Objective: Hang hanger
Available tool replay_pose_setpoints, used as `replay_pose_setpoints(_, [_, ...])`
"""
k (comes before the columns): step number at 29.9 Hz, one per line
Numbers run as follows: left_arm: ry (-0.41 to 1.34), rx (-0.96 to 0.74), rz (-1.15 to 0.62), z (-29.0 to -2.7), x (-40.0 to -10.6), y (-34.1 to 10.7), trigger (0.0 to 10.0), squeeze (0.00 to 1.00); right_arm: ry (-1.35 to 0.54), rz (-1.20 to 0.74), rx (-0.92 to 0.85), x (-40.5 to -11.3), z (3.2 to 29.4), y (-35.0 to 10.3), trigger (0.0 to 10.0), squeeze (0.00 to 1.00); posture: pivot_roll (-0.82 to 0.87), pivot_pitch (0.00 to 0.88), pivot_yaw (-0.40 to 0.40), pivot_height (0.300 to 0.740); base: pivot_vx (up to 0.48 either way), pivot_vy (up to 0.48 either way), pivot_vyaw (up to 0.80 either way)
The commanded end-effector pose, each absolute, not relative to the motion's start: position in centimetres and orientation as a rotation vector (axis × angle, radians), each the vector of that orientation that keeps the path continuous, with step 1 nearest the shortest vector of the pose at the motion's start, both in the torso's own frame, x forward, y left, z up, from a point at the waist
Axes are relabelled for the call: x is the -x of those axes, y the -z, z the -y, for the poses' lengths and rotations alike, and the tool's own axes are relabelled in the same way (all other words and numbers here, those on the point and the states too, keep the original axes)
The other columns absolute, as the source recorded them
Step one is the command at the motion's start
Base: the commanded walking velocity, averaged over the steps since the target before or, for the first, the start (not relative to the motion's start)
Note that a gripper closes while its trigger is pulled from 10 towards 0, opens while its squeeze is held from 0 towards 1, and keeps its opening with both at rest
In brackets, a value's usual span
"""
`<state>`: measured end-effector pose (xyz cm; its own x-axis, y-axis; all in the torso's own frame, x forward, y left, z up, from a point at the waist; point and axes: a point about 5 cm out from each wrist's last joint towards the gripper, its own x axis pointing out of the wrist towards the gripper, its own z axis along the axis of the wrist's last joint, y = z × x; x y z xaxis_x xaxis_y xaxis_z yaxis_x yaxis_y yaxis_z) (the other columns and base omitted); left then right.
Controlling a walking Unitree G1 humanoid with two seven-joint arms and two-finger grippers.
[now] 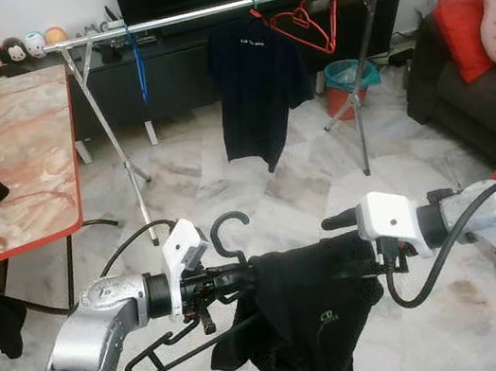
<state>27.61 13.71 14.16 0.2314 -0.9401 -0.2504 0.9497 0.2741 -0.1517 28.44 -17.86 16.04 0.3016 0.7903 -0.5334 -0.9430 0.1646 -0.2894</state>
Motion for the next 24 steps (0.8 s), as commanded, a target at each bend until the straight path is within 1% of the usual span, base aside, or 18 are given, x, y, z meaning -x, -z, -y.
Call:
replay_pose_setpoints(1, [1.352,-0.052,-0.251,-13.2,-27.6,-15.8,10.0,0.00,-1.284,-0.263,0.615,-28.5,17.6,-16.4,10.0,0.00,-0.15,0.000,-0.022,0.740,0.000,0.000,0.00])
replay_pose_setpoints(4, [1.370,-0.048,-0.250,-13.1,-27.5,-16.0,10.0,0.00,-1.332,-0.244,0.575,-28.4,17.1,-16.4,10.0,0.00,-0.15,0.000,-0.021,0.740,0.000,0.000,0.00])
replay_pose_setpoints(15, [1.411,-0.036,-0.244,-12.6,-27.1,-16.3,10.0,0.00,-1.380,-0.288,0.575,-28.8,16.8,-15.3,10.0,0.00,-0.14,0.000,-0.021,0.740,0.000,0.000,0.00])
replay_pose_setpoints(24, [1.434,-0.024,-0.241,-12.2,-26.7,-16.5,10.0,0.00,-1.435,-0.340,0.472,-28.7,16.2,-13.8,10.0,0.00,-0.13,0.000,-0.025,0.740,0.000,0.000,0.00])
